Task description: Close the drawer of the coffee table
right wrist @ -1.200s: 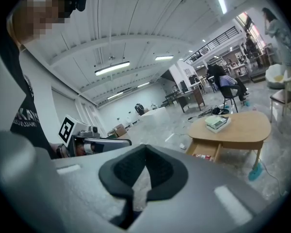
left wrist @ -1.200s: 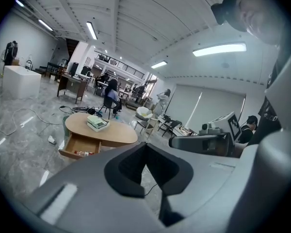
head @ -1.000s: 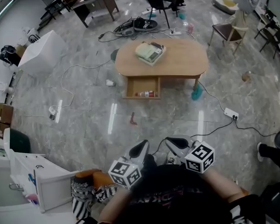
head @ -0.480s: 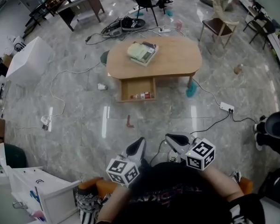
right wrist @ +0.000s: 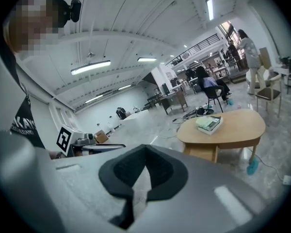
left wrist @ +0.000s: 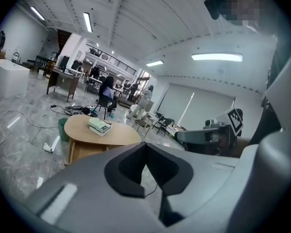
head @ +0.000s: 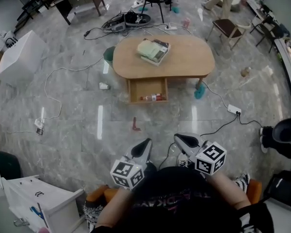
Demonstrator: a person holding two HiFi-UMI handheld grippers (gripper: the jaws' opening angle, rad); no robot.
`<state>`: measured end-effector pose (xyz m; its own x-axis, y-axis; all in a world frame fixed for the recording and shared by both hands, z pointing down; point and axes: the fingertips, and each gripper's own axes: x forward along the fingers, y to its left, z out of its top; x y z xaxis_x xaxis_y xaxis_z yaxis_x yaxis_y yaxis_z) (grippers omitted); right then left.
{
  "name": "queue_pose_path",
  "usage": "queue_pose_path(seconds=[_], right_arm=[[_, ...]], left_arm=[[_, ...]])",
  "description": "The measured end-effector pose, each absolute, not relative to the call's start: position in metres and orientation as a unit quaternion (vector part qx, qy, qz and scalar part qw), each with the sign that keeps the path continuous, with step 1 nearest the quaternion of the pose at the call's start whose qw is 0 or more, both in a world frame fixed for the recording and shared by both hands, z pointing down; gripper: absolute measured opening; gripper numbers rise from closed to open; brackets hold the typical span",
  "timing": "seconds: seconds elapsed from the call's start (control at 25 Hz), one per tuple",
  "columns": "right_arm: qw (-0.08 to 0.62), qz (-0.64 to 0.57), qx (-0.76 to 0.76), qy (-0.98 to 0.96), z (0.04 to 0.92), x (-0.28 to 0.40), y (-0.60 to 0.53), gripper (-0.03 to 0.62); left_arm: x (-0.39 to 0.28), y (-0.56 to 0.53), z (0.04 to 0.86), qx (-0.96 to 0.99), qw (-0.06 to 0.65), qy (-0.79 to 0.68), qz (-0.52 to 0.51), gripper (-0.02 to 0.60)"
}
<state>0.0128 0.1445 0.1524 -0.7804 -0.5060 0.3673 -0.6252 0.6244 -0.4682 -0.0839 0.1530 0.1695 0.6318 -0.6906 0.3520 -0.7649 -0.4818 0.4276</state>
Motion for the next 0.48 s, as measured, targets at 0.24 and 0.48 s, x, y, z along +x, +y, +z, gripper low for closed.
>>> queue_pose_path(seconds=[0.24, 0.48], right_arm=[[0.107, 0.300, 0.330, -0.888, 0.158, -0.038, 0.121, 0.000], [0.105, 0.302, 0.364, -0.875, 0.169, -0.070, 0.102, 0.000]], left_arm=[[-0.139, 0.130, 0.178, 0.859, 0.291, -0.415, 0.067, 0.002], [-0.182, 0.111, 0.188, 0.867, 0.285, -0.400, 0.085, 0.002]])
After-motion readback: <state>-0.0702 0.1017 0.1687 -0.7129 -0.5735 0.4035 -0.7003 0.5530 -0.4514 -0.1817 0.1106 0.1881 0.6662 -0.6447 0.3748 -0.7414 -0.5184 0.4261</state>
